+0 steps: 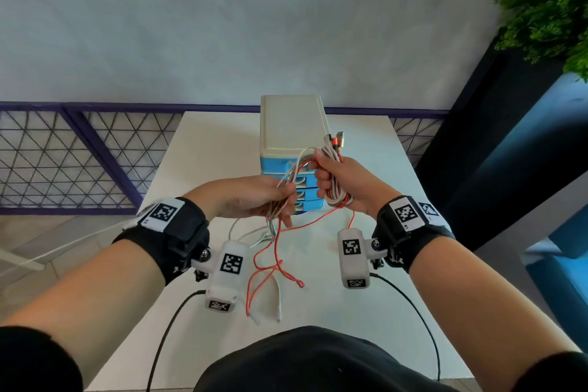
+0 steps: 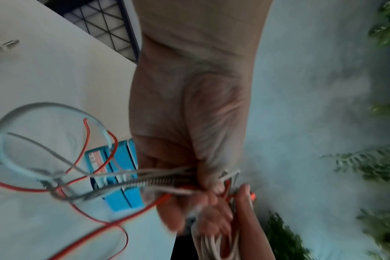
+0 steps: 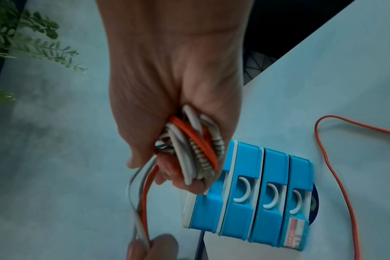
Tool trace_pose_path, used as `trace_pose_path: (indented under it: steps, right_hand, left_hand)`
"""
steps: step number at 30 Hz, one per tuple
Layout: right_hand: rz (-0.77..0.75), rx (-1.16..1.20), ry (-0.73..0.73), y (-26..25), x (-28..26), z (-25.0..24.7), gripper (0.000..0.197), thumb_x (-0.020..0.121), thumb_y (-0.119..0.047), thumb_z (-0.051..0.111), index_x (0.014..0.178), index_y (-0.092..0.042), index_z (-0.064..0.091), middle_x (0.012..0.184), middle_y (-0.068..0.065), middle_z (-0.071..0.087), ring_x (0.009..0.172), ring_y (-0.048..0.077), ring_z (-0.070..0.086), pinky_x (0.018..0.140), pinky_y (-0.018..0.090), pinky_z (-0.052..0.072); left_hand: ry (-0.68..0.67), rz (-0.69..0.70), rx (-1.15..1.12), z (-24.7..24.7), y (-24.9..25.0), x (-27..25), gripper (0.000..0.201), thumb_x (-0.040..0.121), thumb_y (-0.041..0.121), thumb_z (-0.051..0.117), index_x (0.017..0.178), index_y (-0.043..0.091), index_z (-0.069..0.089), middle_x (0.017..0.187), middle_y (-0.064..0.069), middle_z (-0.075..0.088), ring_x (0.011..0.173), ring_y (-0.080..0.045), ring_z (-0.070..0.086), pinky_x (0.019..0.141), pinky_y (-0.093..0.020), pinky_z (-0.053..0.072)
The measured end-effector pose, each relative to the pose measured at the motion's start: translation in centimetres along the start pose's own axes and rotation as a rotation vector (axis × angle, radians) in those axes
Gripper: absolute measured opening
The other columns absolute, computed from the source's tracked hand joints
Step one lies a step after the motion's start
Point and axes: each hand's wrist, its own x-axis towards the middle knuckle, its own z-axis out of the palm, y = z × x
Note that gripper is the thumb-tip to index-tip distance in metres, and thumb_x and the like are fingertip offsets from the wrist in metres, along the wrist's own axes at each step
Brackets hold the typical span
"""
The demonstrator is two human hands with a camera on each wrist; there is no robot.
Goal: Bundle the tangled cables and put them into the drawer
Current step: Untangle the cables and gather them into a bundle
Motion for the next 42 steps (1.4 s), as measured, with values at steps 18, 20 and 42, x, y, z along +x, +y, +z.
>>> trace_pose_path:
  steps: [18, 20, 42]
  right_hand:
    - [0.114, -0.122, 0.036, 1.4, 0.3, 1.3, 0.034, 0.078, -0.036, 0.077, 0.084, -0.007, 0.062, 0.069, 0.008, 0.062, 0.063, 0.018, 0.062, 0.059, 0.029, 0.051]
    - [0.124, -0.072, 0.061, 1.8, 0.3, 1.3, 0.020, 0.083, -0.025, 0.073, 0.085, -0.006, 0.065, 0.073, 0.010, 0.065, 0.064, 0.020, 0.064, 0.058, 0.028, 0.052]
    - [-0.022, 0.357, 0.082, 0.1, 1.0, 0.2, 0.040, 0.097, -0.043, 0.047, 0.068, -0.015, 0.046, 0.093, 0.009, 0.070, 0.096, 0.021, 0.068, 0.083, 0.039, 0.051]
  left_hand:
    - [0.392, 0.040, 1.030, 5.6, 2.6, 2.6, 0.030, 0.100, 0.014, 0.034, 0.117, 0.000, 0.055, 0.109, -0.020, 0.061, 0.100, -0.033, 0.059, 0.079, -0.035, 0.042]
    - [0.406, 0.085, 1.035, 6.0, 3.0, 2.2, 0.031, 0.099, 0.017, 0.036, 0.116, -0.001, 0.056, 0.115, -0.021, 0.061, 0.106, -0.035, 0.057, 0.081, -0.035, 0.040]
    - [0.178, 0.044, 0.773, 4.9, 0.7, 1.7, 0.045, 0.099, 0.037, 0.038, 0.069, 0.012, 0.060, 0.064, 0.006, 0.058, 0.056, -0.004, 0.052, 0.056, -0.011, 0.037]
